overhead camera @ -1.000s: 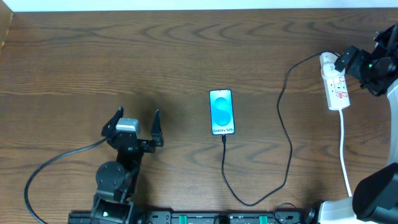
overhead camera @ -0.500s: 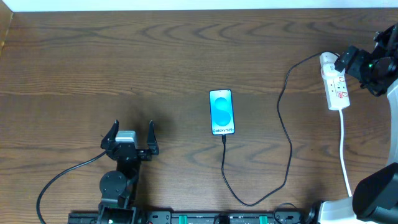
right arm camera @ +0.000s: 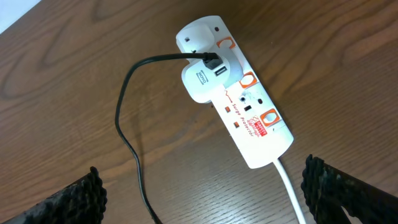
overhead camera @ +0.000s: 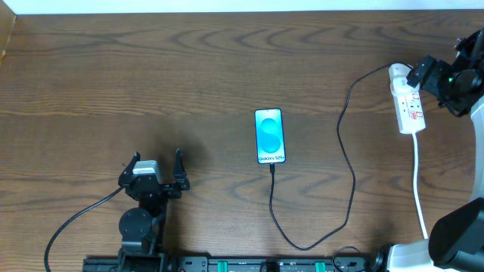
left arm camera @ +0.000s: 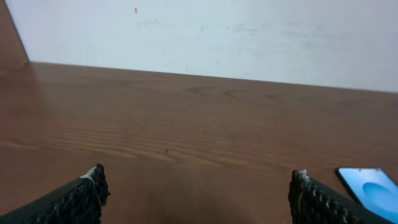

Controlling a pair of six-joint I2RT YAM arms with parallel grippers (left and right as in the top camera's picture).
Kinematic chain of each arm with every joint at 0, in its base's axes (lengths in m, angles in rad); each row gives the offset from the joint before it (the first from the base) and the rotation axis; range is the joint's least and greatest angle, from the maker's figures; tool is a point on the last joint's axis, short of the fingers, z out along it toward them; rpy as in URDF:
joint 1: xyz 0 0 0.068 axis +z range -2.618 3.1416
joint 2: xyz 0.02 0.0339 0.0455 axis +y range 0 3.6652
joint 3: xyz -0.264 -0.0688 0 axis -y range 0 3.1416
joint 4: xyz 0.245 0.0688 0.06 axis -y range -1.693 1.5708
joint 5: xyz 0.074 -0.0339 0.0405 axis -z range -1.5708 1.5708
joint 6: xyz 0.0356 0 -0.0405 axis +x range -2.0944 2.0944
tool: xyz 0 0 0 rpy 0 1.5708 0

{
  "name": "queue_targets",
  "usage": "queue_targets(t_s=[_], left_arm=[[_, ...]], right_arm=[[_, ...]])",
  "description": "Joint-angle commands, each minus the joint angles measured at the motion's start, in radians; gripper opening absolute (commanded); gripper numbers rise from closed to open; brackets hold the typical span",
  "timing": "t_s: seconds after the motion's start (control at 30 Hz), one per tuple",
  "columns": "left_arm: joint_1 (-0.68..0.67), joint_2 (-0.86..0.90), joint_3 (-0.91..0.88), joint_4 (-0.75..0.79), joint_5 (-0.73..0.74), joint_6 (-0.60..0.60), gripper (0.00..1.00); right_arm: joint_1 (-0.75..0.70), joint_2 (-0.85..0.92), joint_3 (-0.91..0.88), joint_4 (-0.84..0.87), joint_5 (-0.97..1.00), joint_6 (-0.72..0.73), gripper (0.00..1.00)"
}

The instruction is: Plug charger to phone and switch on socket

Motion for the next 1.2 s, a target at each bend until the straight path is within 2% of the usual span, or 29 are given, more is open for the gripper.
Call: queue_targets(t_s=[0.0, 0.2, 1.17], left_arm=[[0.009, -0.013, -0.010, -0.052, -0.024, -0.083, 0.93], [0.009, -0.013, -0.010, -0.053, -0.023, -0.171, 0.93], [0.009, -0.011, -0.010, -0.052, -0.016, -0.170, 0.93]], right_arm=[[0.003, -0.006, 0.002, -0.002, -0.002, 0.009, 0.99], [0.003, -0.006, 0.002, -0.002, -0.002, 0.009, 0.99], [0.003, -0.006, 0.002, -0.002, -0.002, 0.009, 0.99]])
